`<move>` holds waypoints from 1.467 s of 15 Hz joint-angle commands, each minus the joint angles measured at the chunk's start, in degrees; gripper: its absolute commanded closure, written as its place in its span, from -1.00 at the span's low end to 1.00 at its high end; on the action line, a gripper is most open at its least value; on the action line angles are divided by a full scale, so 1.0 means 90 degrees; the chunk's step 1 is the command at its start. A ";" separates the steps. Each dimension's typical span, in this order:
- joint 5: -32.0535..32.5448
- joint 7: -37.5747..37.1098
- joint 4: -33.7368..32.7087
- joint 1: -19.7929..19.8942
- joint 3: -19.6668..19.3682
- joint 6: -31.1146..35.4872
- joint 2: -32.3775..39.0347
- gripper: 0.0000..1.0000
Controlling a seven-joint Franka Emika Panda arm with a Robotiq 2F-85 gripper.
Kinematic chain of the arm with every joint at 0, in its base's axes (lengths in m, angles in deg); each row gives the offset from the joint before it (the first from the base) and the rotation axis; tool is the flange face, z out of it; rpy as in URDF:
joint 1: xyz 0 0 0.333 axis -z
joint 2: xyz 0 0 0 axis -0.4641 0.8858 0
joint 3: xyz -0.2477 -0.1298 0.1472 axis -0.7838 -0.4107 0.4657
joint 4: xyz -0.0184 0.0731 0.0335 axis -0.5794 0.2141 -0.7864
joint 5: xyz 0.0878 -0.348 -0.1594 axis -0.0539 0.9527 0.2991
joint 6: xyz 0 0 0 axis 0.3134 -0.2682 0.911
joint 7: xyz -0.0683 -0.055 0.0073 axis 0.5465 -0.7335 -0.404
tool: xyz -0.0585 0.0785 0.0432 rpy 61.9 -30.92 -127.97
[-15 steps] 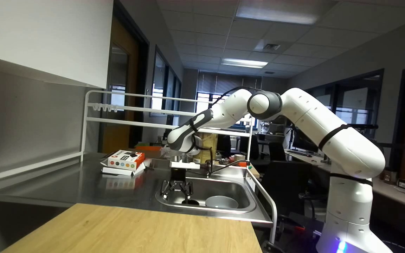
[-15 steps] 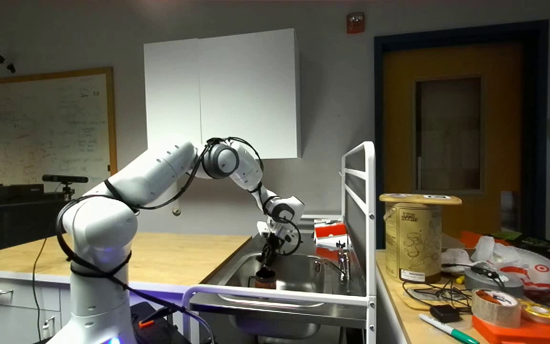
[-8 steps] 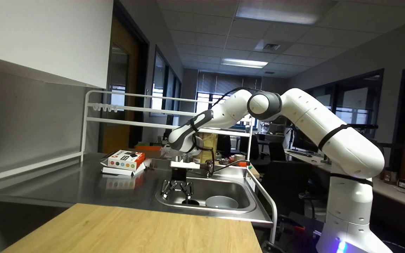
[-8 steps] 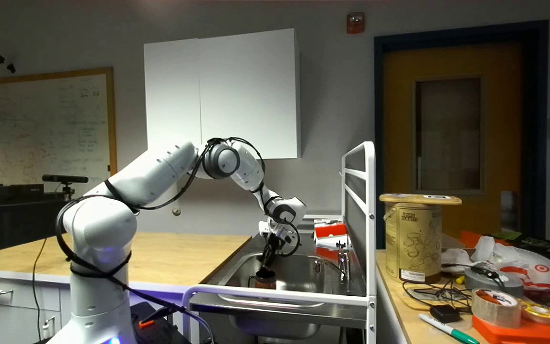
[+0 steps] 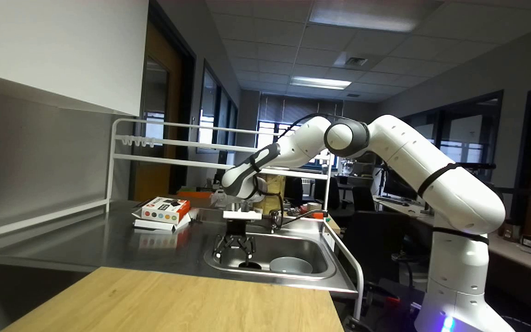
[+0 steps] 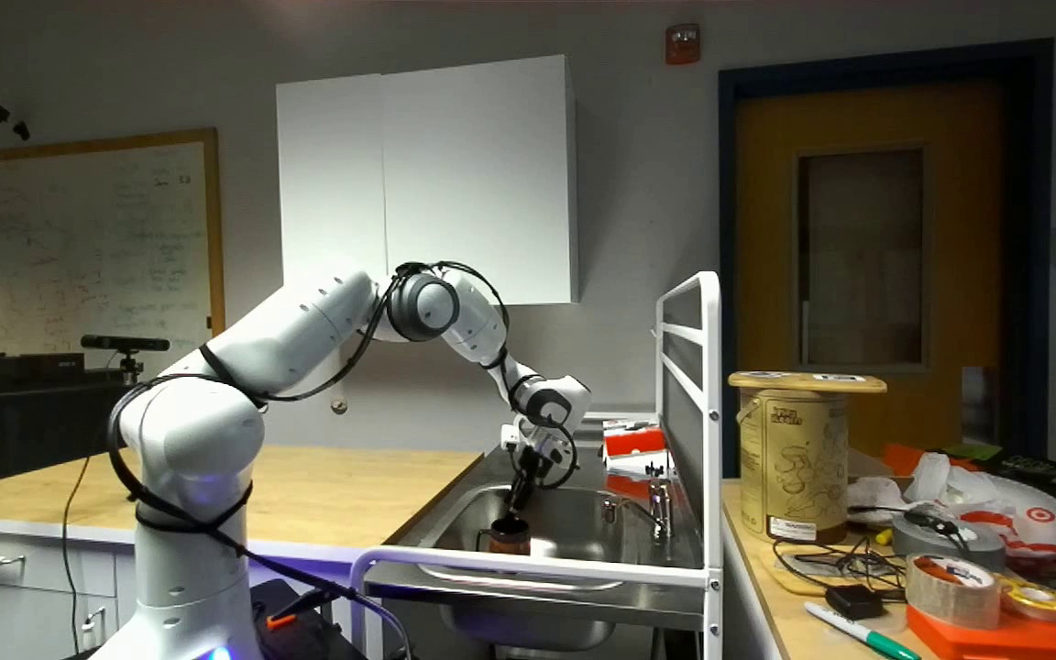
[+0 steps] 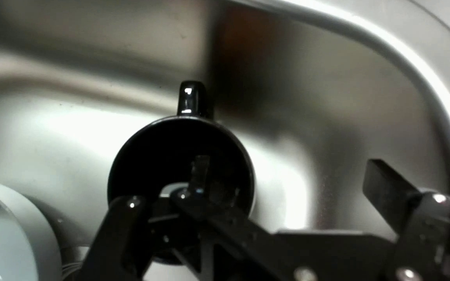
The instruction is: Remove the brown mug from the sink
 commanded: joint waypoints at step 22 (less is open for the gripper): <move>0.0821 -0.0807 -0.0526 -0.0020 -0.0274 -0.0383 0.0477 0.90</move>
